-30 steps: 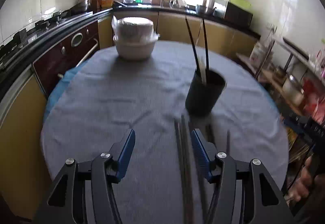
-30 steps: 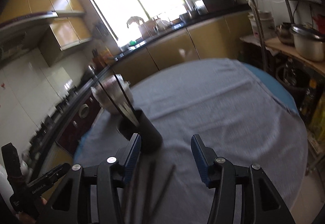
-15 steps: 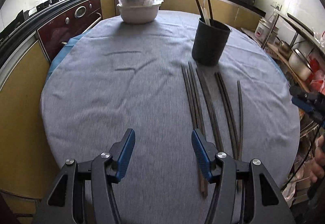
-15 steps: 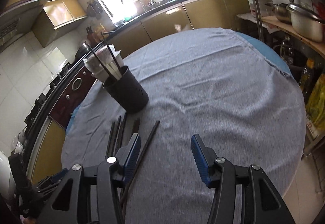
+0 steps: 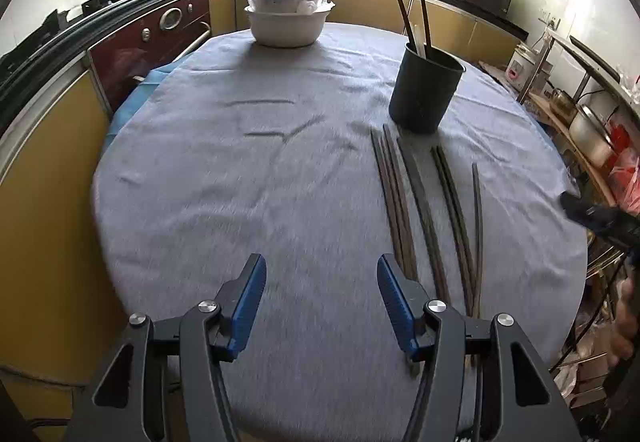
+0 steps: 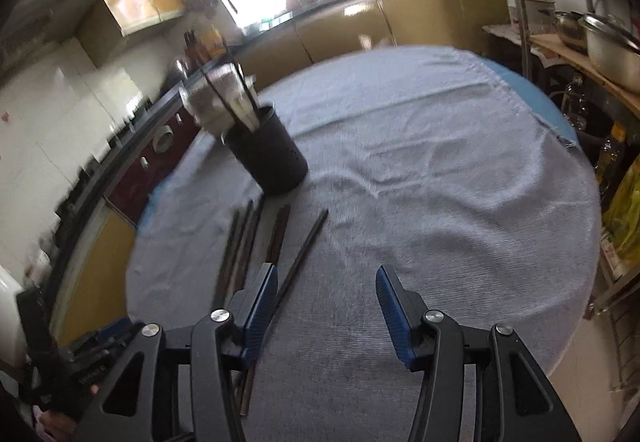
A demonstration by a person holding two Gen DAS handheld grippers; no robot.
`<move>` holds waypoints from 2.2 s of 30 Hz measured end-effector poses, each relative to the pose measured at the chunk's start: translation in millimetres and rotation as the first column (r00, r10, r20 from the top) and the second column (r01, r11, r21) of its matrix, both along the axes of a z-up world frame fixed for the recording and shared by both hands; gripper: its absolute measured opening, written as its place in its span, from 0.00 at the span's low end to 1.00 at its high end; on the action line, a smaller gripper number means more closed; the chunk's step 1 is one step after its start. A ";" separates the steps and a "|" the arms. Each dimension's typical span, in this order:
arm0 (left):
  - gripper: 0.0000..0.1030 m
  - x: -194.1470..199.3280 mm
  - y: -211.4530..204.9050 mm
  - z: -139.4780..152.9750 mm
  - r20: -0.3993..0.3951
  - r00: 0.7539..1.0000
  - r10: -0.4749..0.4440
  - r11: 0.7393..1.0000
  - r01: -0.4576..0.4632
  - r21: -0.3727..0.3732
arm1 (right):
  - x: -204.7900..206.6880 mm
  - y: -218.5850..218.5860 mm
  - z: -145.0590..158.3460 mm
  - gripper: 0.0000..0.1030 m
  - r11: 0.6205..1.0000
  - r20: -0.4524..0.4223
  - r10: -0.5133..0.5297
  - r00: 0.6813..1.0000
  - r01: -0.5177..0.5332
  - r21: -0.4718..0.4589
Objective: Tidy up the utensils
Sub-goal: 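Grasp more dark chopsticks with the left tool while the right tool grasps chopsticks, then lift the chopsticks in both tools and carry them above the black holder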
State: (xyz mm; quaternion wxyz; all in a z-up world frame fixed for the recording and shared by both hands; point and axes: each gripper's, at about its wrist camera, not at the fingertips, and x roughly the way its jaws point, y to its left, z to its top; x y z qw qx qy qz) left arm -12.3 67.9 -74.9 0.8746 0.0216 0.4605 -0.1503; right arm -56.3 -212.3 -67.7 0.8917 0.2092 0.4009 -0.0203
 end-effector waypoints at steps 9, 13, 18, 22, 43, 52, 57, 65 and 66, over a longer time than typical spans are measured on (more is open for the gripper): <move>0.57 50.2 -8.3 -2.4 -0.060 0.998 -0.037 0.997 0.033 -0.066 | 81.3 11.3 -31.3 0.28 1.000 -0.188 -0.016 0.982 0.021 0.022; 0.57 75.4 -14.7 -2.8 -0.096 0.993 -0.076 0.993 0.067 -0.095 | 107.2 13.0 -42.3 0.27 0.998 -0.249 -0.042 0.968 0.051 0.030; 0.57 111.2 -25.9 -10.5 -0.166 0.980 -0.107 0.986 0.083 -0.144 | 125.3 18.2 -54.3 0.19 0.997 -0.334 -0.073 0.940 0.081 0.008; 0.57 137.1 -40.3 -20.6 -0.199 0.973 -0.120 0.984 0.091 -0.151 | 127.7 24.4 -58.1 0.11 0.996 -0.332 -0.083 0.940 0.070 -0.049; 0.57 169.5 -103.3 -53.6 -0.200 0.965 -0.169 0.976 0.192 0.100 | 119.1 17.3 -59.1 0.09 0.998 -0.289 -0.004 0.957 -0.015 -0.065; 0.08 175.0 -104.5 -53.2 -0.173 0.960 -0.221 0.964 0.242 0.111 | 127.7 14.9 -55.5 0.09 0.997 -0.330 0.020 0.944 -0.043 -0.063; 0.06 163.1 -90.7 -51.8 -0.179 0.957 -0.230 0.961 0.252 0.114 | 152.5 15.8 -54.0 0.09 0.994 -0.388 0.015 0.921 -0.056 -0.093; 0.06 161.1 -91.3 -52.7 -0.157 0.966 -0.203 0.967 0.223 0.124 | 155.2 31.4 -54.3 0.07 0.990 -0.359 0.012 0.933 -0.061 -0.126; 0.06 159.5 -92.1 -52.3 -0.154 0.969 -0.194 0.969 0.214 0.123 | 150.2 28.9 -53.1 0.07 0.995 -0.341 0.016 0.940 -0.050 -0.092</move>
